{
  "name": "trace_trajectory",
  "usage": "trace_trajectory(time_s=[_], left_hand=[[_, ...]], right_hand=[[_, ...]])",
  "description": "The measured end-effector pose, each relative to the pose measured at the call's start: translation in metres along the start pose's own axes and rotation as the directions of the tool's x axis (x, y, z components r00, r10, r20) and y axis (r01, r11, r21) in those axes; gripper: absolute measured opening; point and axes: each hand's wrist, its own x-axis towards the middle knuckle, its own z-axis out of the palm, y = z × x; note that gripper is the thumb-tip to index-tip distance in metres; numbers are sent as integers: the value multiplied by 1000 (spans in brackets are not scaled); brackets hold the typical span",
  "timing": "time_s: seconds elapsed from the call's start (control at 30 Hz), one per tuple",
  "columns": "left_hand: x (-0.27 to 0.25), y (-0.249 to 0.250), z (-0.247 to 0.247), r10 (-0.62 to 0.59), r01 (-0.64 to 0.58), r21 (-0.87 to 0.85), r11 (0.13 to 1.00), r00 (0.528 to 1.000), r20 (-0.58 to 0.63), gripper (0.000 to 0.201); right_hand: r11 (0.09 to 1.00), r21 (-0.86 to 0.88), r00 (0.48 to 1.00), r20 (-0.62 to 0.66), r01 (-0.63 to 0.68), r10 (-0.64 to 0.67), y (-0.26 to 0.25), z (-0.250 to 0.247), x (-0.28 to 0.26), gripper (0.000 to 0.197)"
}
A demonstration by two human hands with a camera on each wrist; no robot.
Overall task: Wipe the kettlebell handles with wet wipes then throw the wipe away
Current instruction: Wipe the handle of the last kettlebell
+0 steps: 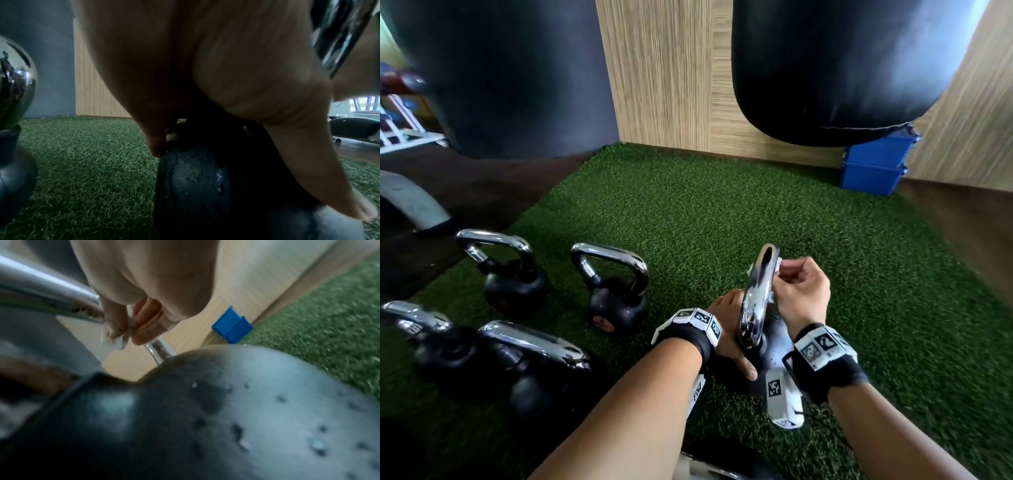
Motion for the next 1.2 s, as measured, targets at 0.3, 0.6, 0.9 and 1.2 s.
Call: trace_trajectory(time_s=[0.3, 0.6, 0.9, 1.2], left_hand=[[0, -4, 3, 45, -45, 27, 999, 999, -14, 136], [6, -7, 6, 76, -80, 149, 986, 996, 36, 139], [-18, 4, -43, -10, 3, 22, 1000, 948, 318, 108], [-49, 69, -109, -165, 158, 210, 965, 986, 17, 112]], right_hand=[[885, -465, 999, -30, 1, -17, -14, 7, 15, 26], [795, -597, 989, 28, -102, 148, -19, 13, 14, 28], [750, -655, 950, 171, -89, 262, -23, 3, 8, 23], [649, -580, 731, 681, 493, 53, -71, -35, 51, 67]])
